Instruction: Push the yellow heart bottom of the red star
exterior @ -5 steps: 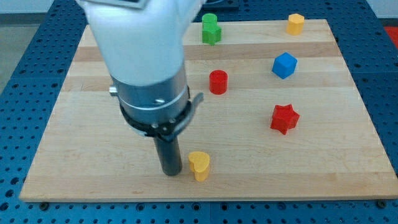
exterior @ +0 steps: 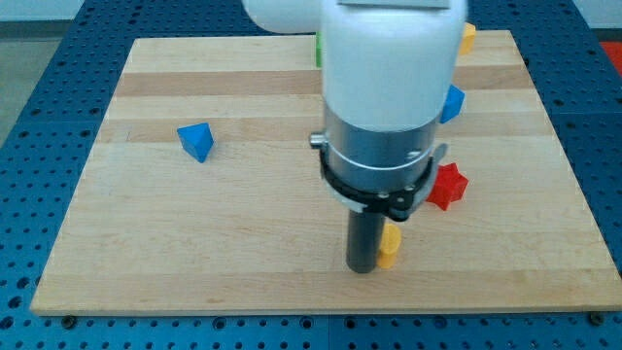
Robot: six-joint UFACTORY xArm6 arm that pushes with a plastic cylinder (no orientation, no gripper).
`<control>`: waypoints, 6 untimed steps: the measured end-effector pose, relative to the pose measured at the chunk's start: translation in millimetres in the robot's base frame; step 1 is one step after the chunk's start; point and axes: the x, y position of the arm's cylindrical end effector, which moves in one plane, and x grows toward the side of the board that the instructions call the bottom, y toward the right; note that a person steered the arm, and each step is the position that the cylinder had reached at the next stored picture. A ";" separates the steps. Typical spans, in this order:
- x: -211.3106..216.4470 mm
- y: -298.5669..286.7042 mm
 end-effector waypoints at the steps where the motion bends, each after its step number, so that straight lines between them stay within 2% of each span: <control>1: -2.0 23.5; 3: -11.2 73.1; 4: -5.1 61.5; 5: -0.3 24.3; 6: -28.4 25.9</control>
